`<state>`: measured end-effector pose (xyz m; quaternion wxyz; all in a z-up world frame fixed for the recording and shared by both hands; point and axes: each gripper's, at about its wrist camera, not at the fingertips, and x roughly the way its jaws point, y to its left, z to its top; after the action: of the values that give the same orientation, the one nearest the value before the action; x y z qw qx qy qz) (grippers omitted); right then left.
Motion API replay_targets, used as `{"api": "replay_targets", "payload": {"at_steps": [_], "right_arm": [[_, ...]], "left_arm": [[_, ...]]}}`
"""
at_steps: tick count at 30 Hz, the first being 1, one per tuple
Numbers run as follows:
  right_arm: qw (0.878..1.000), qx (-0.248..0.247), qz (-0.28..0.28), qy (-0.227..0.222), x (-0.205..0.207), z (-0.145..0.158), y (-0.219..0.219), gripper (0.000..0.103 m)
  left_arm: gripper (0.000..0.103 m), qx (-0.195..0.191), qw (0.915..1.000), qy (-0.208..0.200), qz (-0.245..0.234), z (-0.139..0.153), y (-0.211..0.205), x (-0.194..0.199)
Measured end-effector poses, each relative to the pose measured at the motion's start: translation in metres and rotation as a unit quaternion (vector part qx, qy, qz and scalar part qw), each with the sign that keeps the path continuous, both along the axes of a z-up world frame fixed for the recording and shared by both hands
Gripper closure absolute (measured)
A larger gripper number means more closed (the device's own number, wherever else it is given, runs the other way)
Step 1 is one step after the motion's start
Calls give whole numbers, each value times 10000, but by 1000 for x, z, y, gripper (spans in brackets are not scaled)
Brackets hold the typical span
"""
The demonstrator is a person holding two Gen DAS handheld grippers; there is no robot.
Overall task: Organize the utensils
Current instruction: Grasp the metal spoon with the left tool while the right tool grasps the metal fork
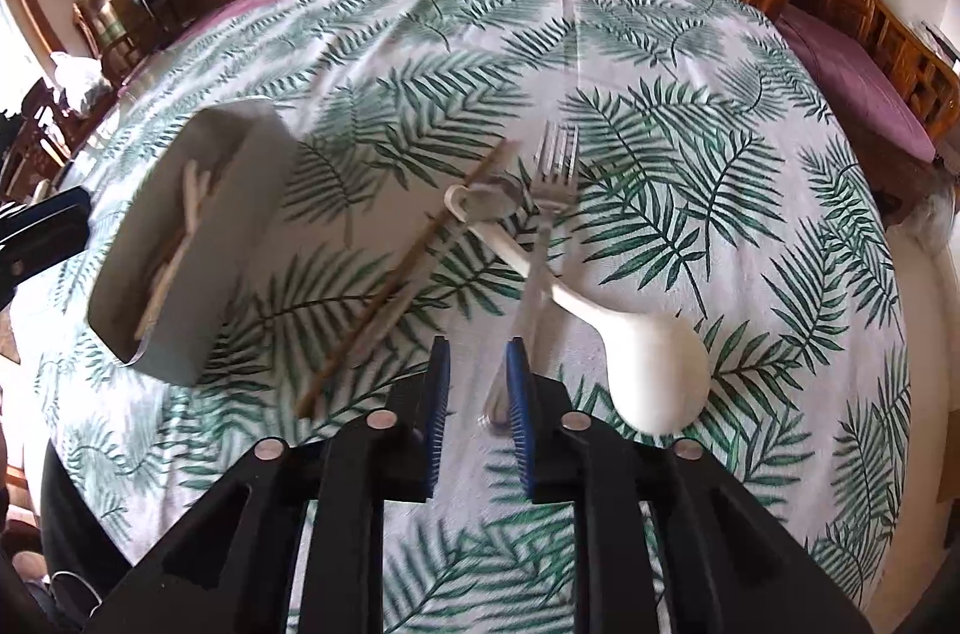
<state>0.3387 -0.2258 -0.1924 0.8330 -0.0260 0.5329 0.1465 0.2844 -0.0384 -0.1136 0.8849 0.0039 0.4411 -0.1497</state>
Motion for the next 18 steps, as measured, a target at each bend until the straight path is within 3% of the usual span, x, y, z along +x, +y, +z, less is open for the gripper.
{"api": "replay_targets", "payload": {"at_steps": [9, 18], "right_arm": [[9994, -222, 1, 271, 33, -32, 2, 81], [9981, -613, 64, 42, 43, -36, 14, 81]], "left_arm": [[74, 73, 9999, 86, -91, -9, -12, 6], [74, 75, 9998, 148, -123, -16, -13, 6]]}}
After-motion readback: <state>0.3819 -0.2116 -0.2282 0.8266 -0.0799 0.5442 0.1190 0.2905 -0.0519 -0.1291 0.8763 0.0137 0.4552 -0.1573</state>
